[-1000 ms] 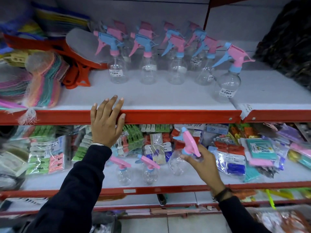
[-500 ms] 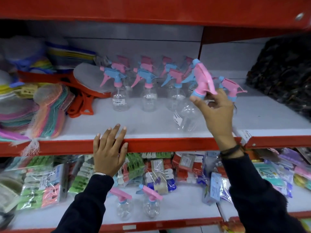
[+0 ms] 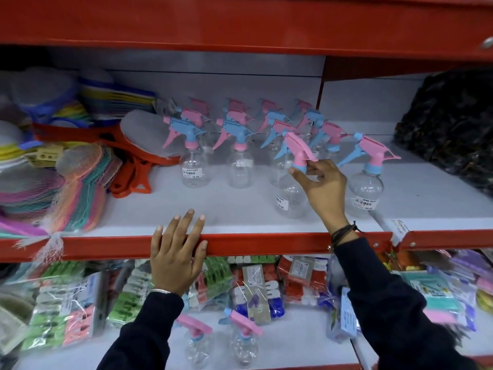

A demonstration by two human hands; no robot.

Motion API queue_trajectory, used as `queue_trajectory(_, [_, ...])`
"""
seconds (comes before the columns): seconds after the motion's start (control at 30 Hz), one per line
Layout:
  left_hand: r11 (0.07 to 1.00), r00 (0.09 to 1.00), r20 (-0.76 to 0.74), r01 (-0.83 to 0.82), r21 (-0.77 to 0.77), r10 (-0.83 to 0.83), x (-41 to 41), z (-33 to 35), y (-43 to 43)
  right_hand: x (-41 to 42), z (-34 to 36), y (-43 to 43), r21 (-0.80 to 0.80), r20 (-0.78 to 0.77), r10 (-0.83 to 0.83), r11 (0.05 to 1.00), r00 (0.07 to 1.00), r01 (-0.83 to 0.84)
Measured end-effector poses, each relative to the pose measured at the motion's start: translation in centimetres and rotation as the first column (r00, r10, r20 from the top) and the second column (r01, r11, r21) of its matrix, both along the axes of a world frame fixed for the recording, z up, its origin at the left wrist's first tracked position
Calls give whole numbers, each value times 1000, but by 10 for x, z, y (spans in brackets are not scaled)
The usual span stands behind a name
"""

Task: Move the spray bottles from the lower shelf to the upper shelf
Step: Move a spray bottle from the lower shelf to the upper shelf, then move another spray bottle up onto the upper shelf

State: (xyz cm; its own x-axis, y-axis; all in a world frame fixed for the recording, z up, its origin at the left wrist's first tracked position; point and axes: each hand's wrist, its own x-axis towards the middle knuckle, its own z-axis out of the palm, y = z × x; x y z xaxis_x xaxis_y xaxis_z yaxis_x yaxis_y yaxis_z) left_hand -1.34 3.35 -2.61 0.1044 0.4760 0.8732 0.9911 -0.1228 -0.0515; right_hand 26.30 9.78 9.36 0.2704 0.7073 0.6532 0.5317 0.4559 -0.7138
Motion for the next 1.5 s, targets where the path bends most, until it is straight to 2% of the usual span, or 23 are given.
queue_trajectory(0.37, [999,1000,31,7,-46,-6,1,5,-5,-4,4,-20,-127,-92,106,985,990,-117])
queue_trajectory(0.5, [993,998,60,12,-116,-5,-5,7,-11,-16,-13,-68,19,-117,13,1000,993,-11])
queue_trajectory(0.57, [989,994,109,-11,-145,27,-20,7,-14,-31,-36,-99,58,-73,44,997,996,-40])
queue_trajectory(0.63, [985,989,137,-34,-169,57,-38,6,-16,-45,-70,-122,-33,-18,131,991,991,-132])
queue_trajectory(0.7, [982,989,133,-43,-185,69,-54,7,-18,-56,-111,-137,-221,64,217,955,974,-199])
queue_trajectory(0.77, [983,992,110,-36,-182,57,-63,7,-19,-63,-147,-146,-458,165,302,866,939,-198])
queue_trajectory(0.83, [984,994,100,-24,-175,42,-66,6,-19,-68,-173,-150,-629,231,392,759,891,-170])
queue_trajectory(0.93, [985,994,105,-20,-169,38,-66,4,-17,-72,-202,-148,-749,285,489,650,824,-127])
queue_trajectory(1.03, [987,994,97,-37,-156,53,-67,2,-14,-74,-221,-145,-799,268,505,592,820,-104])
queue_trajectory(1.13, [989,994,91,-45,-138,58,-68,0,-12,-76,-227,-141,-796,278,489,599,827,-87])
queue_trajectory(1.3, [991,995,80,-44,-128,54,-68,-1,-12,-64,-197,-145,-725,89,416,650,905,-227])
queue_trajectory(1.37, [990,995,77,-45,-131,56,-68,0,-12,-59,-165,-151,-631,22,368,726,930,-272])
queue_trajectory(1.5, [990,995,77,-51,-132,62,-68,0,-13,-58,-82,-157,-369,-79,244,893,967,-255])
